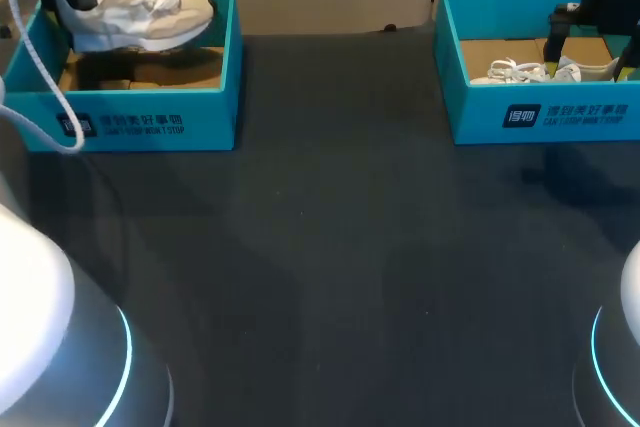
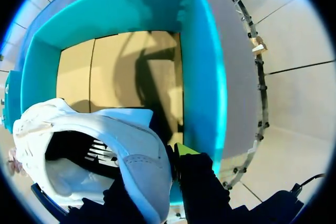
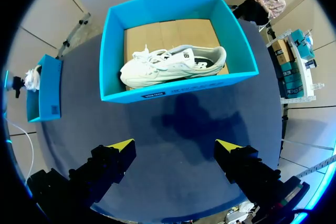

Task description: Take the shoe out of the shoebox, open the shoe tongue, remove and reinsert the insole, then place the shoe into the shoebox

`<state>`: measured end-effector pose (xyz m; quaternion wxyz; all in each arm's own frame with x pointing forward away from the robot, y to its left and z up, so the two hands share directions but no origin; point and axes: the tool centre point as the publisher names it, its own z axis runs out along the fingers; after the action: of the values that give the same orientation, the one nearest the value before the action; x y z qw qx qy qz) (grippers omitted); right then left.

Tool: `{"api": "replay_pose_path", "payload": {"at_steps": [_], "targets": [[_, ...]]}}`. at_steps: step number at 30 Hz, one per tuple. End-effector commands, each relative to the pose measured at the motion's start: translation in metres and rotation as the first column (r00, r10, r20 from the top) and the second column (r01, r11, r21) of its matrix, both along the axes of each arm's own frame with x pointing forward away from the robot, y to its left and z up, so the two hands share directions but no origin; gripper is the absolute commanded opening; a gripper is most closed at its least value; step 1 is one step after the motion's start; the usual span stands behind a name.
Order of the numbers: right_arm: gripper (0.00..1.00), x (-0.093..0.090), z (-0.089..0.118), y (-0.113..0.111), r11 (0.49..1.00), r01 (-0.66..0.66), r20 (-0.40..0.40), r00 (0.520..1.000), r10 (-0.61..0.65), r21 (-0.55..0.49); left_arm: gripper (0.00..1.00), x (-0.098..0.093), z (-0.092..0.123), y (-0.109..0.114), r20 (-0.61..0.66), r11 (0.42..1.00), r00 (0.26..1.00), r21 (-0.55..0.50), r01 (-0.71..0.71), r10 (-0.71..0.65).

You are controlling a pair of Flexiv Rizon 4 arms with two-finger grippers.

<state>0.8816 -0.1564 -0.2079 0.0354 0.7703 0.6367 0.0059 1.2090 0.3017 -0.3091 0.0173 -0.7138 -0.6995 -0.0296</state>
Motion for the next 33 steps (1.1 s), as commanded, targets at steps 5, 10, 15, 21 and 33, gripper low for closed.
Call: {"api": "replay_pose_path", "payload": {"at_steps": [5,10,15,21,33], "targets": [[1.0,-0.001,0.0,0.0,1.0,0.0,0.002,1.0,0.0,0.001,0.0,-0.036,0.06,0.001,0.041,1.0,0.999,-0.014,-0.007,0.007],[1.0,-0.001,0.0,0.0,1.0,0.0,0.002,1.0,0.0,0.001,0.0,-0.046,0.083,0.004,0.062,1.0,0.998,-0.011,-0.016,0.017],[1.0,-0.001,0.0,0.0,1.0,0.0,0.002,1.0,0.0,0.001,0.0,-0.062,0.104,0.005,0.077,1.0,0.997,-0.003,-0.008,0.009],[1.0,-0.001,0.0,0.0,1.0,0.0,0.002,1.0,0.0,0.001,0.0,-0.082,0.128,0.008,0.1,1.0,0.995,-0.01,0.009,-0.008],[1.0,-0.001,0.0,0.0,1.0,0.0,0.002,1.0,0.0,0.001,0.0,-0.138,0.172,0.004,0.115,1.0,0.993,0.015,0.021,-0.023]]}}
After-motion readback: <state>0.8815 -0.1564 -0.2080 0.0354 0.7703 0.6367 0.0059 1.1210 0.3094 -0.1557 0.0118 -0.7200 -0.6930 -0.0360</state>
